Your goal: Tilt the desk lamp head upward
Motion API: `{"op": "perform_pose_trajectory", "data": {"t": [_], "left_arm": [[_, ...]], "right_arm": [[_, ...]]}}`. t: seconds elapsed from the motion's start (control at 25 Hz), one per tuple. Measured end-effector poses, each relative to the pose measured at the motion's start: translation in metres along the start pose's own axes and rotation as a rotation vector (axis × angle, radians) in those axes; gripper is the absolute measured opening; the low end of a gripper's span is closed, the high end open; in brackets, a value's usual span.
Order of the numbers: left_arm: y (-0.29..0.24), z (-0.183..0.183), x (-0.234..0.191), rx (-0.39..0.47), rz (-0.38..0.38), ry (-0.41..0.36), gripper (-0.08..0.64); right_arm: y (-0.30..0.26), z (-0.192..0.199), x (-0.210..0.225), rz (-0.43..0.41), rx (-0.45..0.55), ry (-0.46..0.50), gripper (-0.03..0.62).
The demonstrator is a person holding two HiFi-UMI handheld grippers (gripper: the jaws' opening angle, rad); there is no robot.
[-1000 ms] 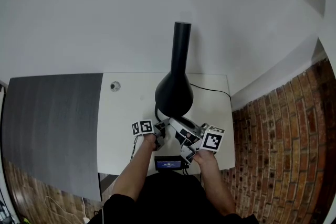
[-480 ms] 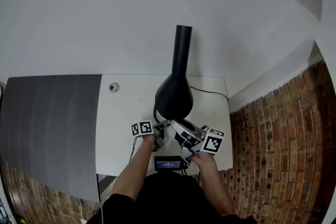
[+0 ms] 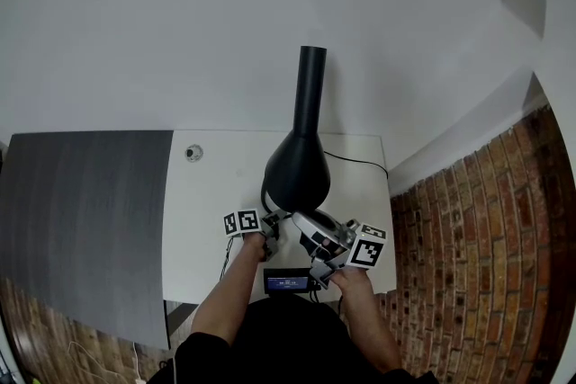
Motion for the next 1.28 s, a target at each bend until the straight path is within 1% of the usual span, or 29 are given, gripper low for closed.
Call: {"op": "perform_pose_trajectory", "data": {"t": [0.44,0.72,0.88,1.28], "left_arm": [[0.001,0.0,-0.001,0.003,0.0,-0.001,0.009],[0.0,-0.001,-0.001,0.001,0.003,-0.001,0.009],[-0.001,-0.001,-0.001,0.001,0.005,-0.001,0.009],[0.0,-0.001,0.0,0.0,0.022,0.008,0.009]], "right_arm": [[0.004,0.003,-0.041,-0.067,0.007,0.036,0.132],[0.006,0.0,-0.066,-0.095,0.009,0.085,0.132],[0.006,-0.002,-0.075,-0.1,0.007,0.107,0.132],[0.005,-0.006,-0.092,-0.127,0.017,0.126,0.132]]}}
Point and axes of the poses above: the fingertips, and each gripper's own axes: y backward along the fingers, x to its right, z out of its underside, the point moved 1 cm from there along y, backward along the fingers, and after that the axes turned 7 degrees about -y, right-handed, at the moved point
